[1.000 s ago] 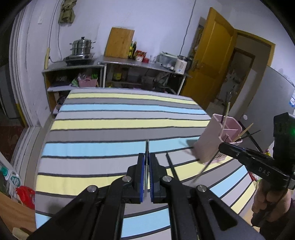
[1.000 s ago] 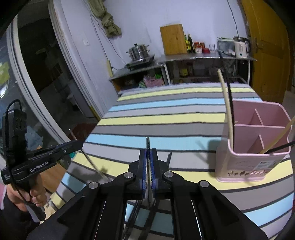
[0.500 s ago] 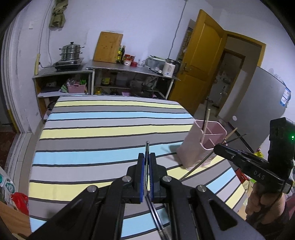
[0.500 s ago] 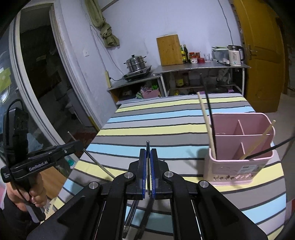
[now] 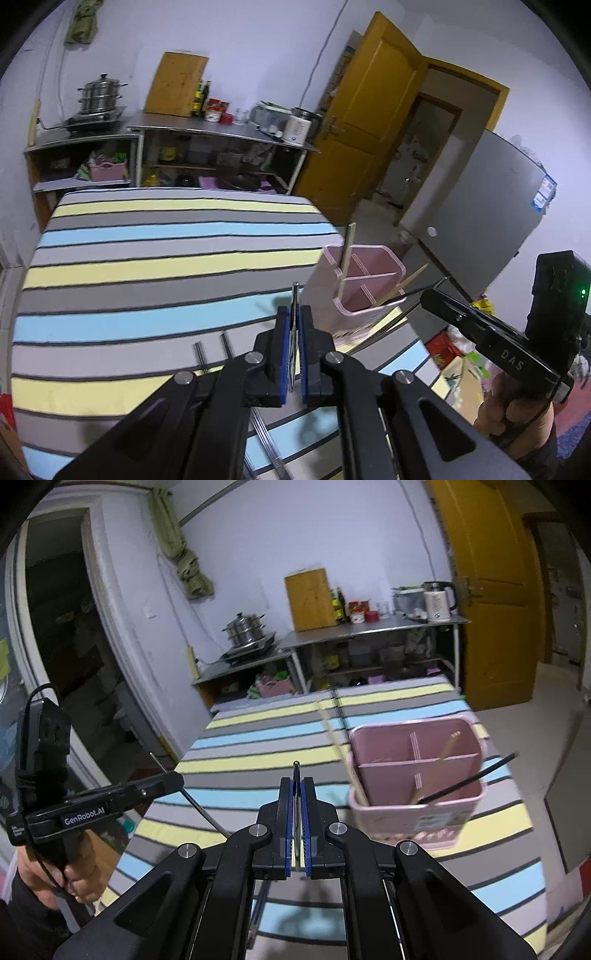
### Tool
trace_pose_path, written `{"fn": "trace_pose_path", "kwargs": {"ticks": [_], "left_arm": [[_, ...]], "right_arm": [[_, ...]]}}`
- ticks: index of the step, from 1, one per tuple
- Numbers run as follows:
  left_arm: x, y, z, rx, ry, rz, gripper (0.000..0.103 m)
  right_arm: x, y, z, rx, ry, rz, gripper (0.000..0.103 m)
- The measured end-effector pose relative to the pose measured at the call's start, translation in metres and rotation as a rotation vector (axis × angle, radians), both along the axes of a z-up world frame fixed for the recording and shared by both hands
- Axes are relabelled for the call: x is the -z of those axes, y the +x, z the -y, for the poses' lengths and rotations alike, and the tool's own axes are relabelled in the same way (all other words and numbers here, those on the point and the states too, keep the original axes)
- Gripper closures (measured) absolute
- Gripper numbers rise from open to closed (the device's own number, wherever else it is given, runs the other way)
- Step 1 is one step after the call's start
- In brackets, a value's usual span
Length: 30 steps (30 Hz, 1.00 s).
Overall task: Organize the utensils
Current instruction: 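Lift the metal chopsticks with both grippers and carry them over the pink holder, then lower the metal chopsticks into the pink holder and open both grippers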
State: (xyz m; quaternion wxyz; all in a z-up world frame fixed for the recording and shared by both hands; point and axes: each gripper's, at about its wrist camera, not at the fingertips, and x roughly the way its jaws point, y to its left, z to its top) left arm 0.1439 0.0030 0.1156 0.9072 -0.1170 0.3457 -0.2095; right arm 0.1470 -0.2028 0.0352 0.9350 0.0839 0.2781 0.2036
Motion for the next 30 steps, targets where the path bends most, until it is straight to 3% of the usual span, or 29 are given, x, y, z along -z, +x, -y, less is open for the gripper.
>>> {"fn": "trace_pose_path", "kwargs": {"ticks": [14, 20, 30], "left_arm": [[-0.056, 0.039, 0.049, 0.063, -0.053, 0.101, 0.098], [-0.038, 0.058, 0.069, 0.07, -0.034, 0.07, 0.098], [-0.004, 0.068, 0.086, 0.081, 0.02, 0.014, 0.098]], "right_arm": [[-0.061, 0.007, 0.057, 0.137, 0.03, 0.143, 0.099], [-0.06, 0.022, 0.066, 0.176, 0.022, 0.169, 0.099], [-0.026, 0.053, 0.075, 0.17, 0.042, 0.101, 0.099]]}}
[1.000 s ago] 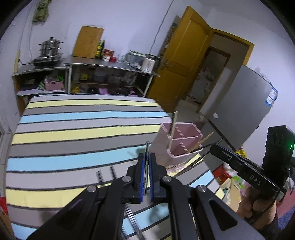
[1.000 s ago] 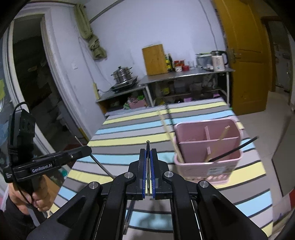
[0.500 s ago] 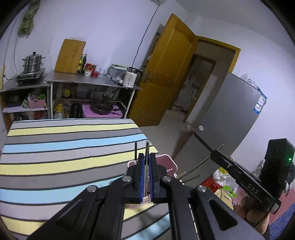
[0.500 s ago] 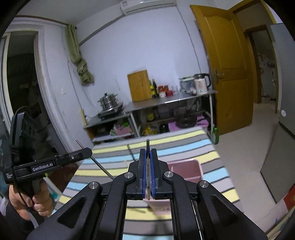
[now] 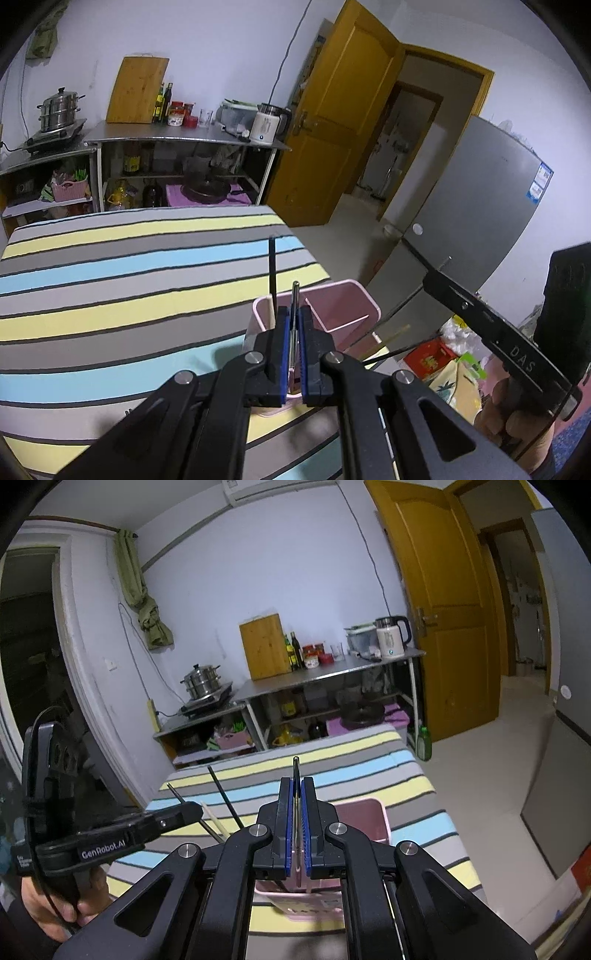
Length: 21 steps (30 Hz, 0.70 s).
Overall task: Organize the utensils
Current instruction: 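Lower the metal chopsticks into the pink holder and open both grippers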
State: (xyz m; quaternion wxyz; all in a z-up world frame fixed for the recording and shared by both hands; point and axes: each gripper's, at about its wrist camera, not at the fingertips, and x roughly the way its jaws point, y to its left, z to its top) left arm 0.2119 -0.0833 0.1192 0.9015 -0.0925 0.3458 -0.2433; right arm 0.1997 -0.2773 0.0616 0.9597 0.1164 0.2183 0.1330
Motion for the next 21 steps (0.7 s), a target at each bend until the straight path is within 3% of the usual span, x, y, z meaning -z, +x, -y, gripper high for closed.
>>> {"fn": "trace_pose_path", "kwargs": {"ticks": [12, 21], "left_arm": [[0.023, 0.001, 0.008, 0.007, 0.046, -0.042, 0.098], [0.016, -0.005, -0.003, 0.002, 0.028, -0.023, 0.098]], "right_arm": [[0.028, 0.017, 0.003, -0.012, -0.009, -0.093, 0.098], [0.018, 0.005, 0.003, 0.009, -0.023, -0.076, 0.091]]}}
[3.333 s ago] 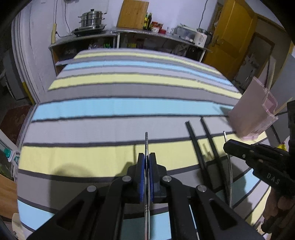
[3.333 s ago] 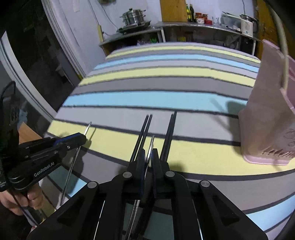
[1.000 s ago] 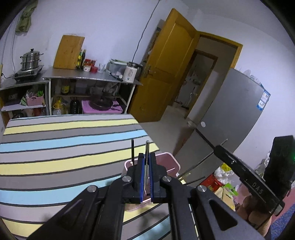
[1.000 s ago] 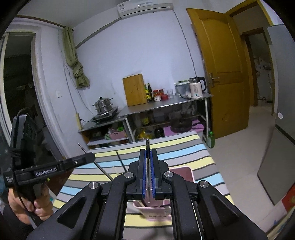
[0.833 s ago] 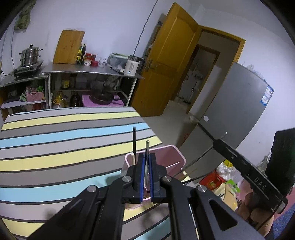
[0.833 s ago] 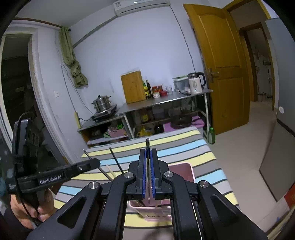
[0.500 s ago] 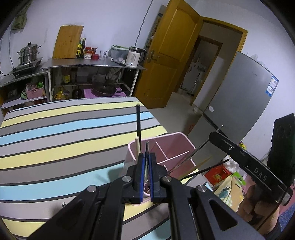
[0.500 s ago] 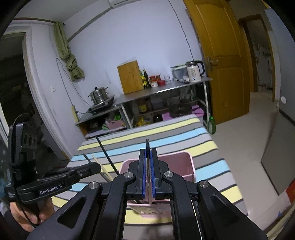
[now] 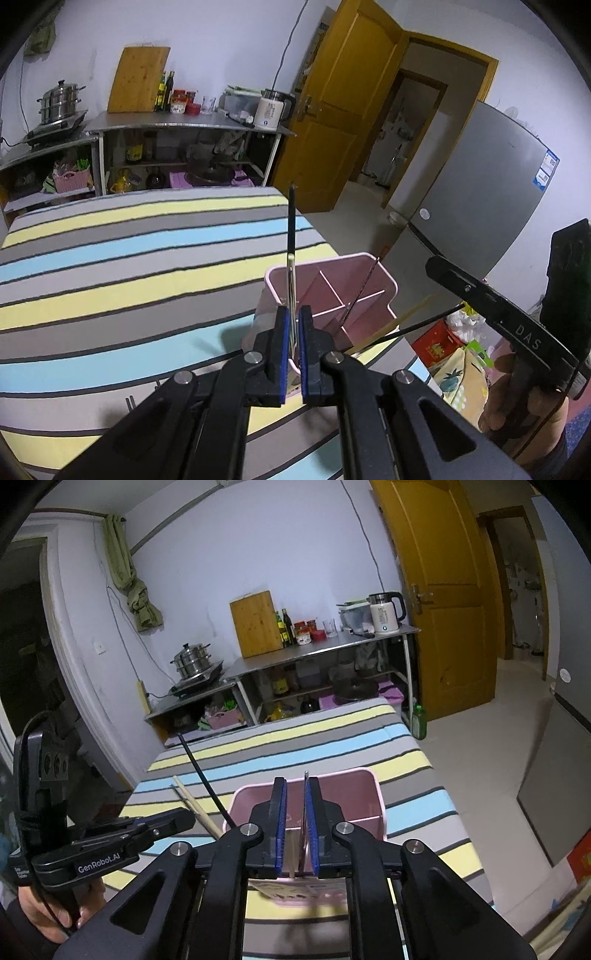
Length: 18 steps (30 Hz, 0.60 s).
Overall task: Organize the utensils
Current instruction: 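Lower the metal chopsticks into the pink holder and open both grippers, then move both grippers back down to the black chopsticks on the bedspread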
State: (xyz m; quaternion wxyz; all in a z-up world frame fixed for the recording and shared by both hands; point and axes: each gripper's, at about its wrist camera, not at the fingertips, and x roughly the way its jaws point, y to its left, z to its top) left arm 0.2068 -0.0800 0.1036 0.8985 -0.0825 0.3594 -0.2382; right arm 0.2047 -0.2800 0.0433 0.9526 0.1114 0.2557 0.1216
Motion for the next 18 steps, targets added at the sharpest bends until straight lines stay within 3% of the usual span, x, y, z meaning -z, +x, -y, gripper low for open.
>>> {"fn": "trace_pose_path", "kwargs": {"ticks": [9, 14, 18], "left_arm": [[-0.017, -0.037, -0.031, -0.033, -0.035, 0.098, 0.098], [-0.005, -0.057, -0.054, -0.079, -0.045, 0.108, 0.098], [0.009, -0.07, -0.07, -0.124, -0.008, 0.102, 0.098]], "right_arm": [[-0.016, -0.032, -0.001, -0.001, 0.012, 0.065, 0.091], [-0.01, -0.053, -0.013, -0.036, 0.012, 0.074, 0.091], [0.001, -0.065, -0.025, -0.069, 0.001, 0.059, 0.091]]}}
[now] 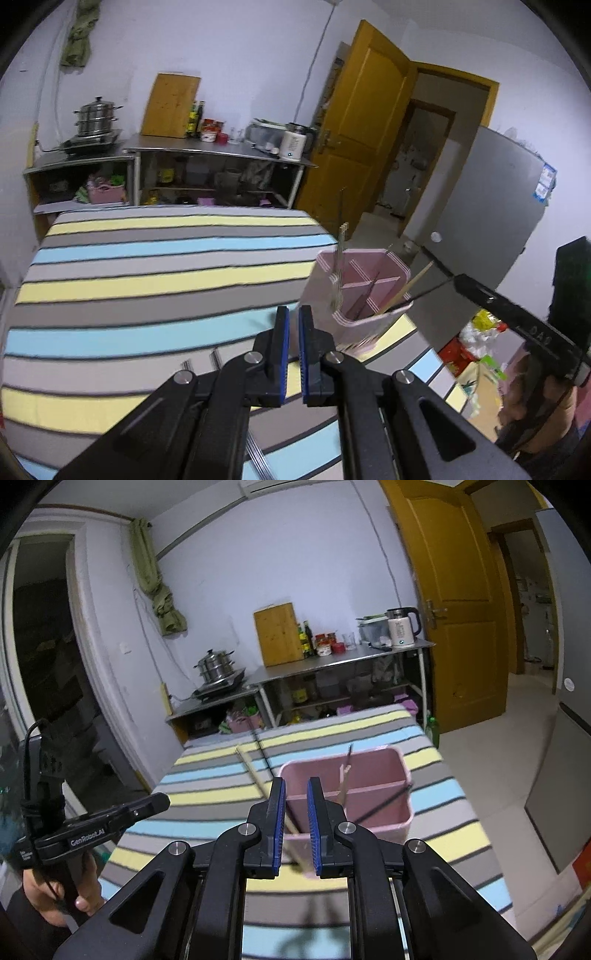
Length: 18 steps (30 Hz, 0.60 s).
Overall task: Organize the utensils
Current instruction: 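Move both grippers back down to the black chopsticks on the bedspread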
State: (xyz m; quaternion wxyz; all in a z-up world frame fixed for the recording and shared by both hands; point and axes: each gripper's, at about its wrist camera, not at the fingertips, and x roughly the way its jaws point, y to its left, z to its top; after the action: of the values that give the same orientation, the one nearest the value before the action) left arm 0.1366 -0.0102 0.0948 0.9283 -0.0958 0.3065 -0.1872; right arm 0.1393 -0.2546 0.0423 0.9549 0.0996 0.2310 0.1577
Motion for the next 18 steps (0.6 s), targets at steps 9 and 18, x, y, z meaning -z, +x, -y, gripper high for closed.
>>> {"fn": "trace_pose_path", "kwargs": {"ticks": [9, 18], "left_arm": [[0.031, -0.024, -0.031, -0.078, 0.025, -0.048, 0.098], [0.077, -0.028, -0.04, -0.117, 0.02, -0.152, 0.078]], "right_arm": [[0.031, -0.016, -0.022, -0.067, -0.006, -0.059, 0.091], [0.056, -0.02, -0.047, -0.13, -0.027, -0.116, 0.091]]}}
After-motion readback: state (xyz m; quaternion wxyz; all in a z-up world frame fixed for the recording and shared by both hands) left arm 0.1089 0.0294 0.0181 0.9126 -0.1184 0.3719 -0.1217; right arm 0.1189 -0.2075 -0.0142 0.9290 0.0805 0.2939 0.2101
